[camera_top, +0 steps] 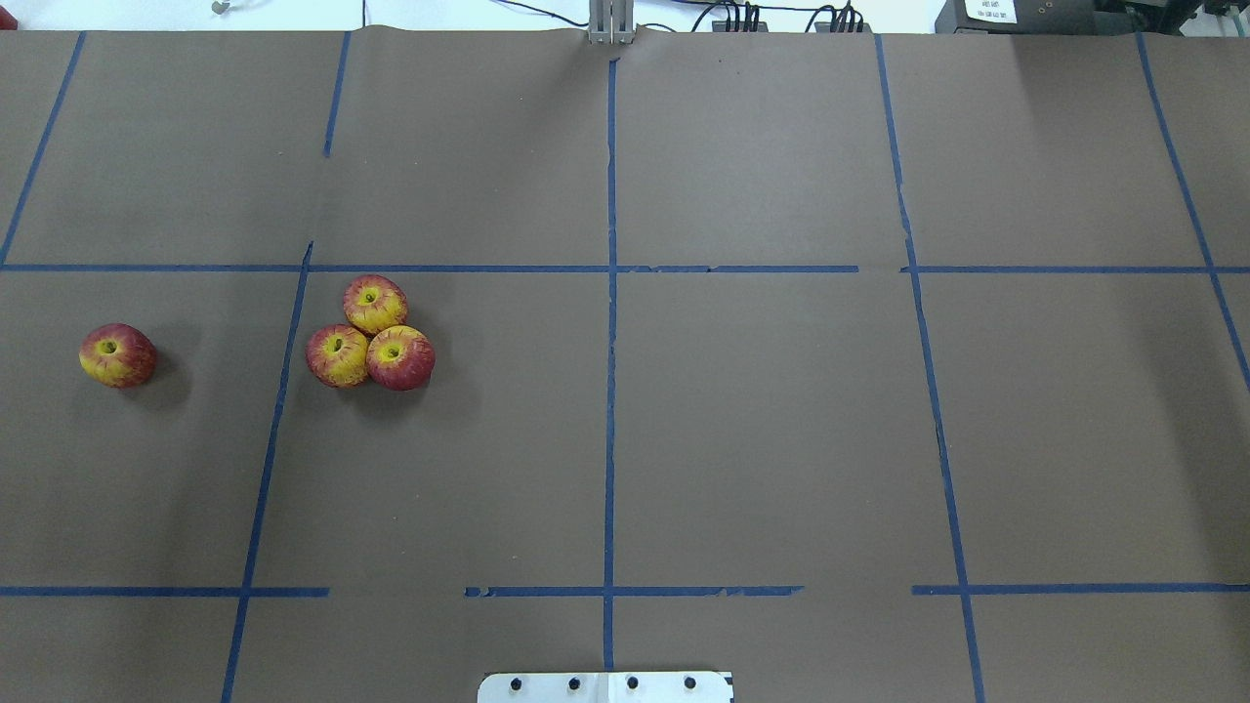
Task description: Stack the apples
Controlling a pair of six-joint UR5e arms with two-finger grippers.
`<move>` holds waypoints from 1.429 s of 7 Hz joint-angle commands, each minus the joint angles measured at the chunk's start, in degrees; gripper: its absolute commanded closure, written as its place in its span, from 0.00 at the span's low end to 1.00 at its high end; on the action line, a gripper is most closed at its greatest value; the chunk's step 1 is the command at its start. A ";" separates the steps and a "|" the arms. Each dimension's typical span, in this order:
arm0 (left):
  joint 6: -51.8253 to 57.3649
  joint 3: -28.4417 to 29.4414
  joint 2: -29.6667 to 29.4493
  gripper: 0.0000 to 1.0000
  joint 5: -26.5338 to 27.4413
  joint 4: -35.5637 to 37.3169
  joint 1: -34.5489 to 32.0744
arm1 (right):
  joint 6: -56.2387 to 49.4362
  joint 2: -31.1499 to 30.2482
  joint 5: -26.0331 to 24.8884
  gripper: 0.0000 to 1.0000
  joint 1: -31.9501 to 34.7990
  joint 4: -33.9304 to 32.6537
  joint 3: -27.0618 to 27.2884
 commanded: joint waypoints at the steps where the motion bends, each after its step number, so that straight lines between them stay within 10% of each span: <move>1: 0.40 0.44 0.41 0.00 -0.52 -3.25 0.23 | 0.00 0.00 -0.04 0.00 0.00 0.06 -0.01; 6: -47.56 -1.04 0.06 0.00 0.44 -29.86 21.63 | 0.00 0.00 -0.04 0.00 0.00 0.06 -0.01; 10: -65.40 -2.02 -0.90 0.00 6.51 -34.47 32.63 | 0.00 0.00 0.05 0.00 0.00 -0.03 -0.01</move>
